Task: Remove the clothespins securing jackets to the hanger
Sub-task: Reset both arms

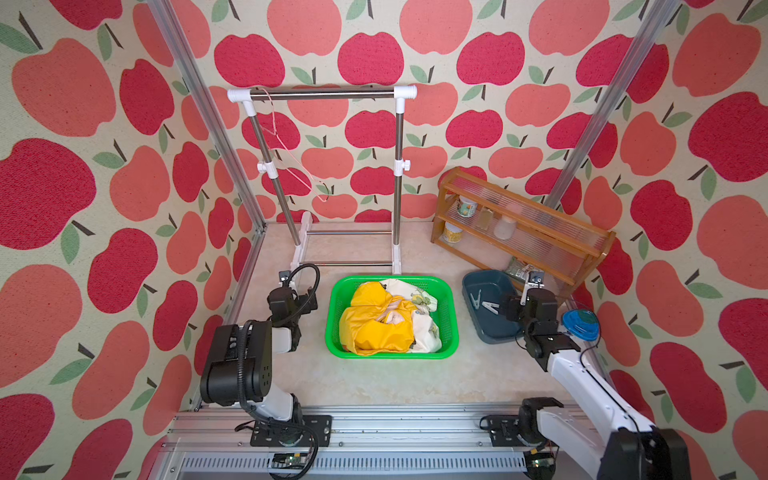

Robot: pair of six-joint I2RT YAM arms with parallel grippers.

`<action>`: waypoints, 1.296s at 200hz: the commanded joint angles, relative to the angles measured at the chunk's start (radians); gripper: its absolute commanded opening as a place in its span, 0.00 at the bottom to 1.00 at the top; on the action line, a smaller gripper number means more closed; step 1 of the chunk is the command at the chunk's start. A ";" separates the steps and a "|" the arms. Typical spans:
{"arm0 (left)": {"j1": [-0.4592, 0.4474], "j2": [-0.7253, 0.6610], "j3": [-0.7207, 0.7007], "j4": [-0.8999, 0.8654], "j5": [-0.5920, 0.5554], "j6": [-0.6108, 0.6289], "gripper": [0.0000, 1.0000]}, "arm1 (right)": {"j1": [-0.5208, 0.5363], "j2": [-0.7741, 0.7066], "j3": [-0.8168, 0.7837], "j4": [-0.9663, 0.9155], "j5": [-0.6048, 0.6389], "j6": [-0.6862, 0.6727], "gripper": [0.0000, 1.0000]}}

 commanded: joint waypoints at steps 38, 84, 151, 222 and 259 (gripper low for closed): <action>-0.001 0.004 0.011 0.024 0.018 -0.006 1.00 | -0.045 0.342 -0.058 0.657 -0.017 -0.104 0.99; -0.001 0.004 0.011 0.026 0.020 -0.008 1.00 | -0.055 0.521 -0.082 0.867 -0.130 -0.133 0.99; 0.000 0.004 0.011 0.025 0.020 -0.007 1.00 | -0.055 0.497 -0.040 0.743 -0.152 -0.135 0.99; 0.000 0.003 0.011 0.025 0.020 -0.006 1.00 | -0.054 0.499 -0.026 0.723 -0.191 -0.147 0.99; 0.000 0.004 0.011 0.025 0.020 -0.007 1.00 | -0.056 0.500 -0.024 0.716 -0.197 -0.148 0.99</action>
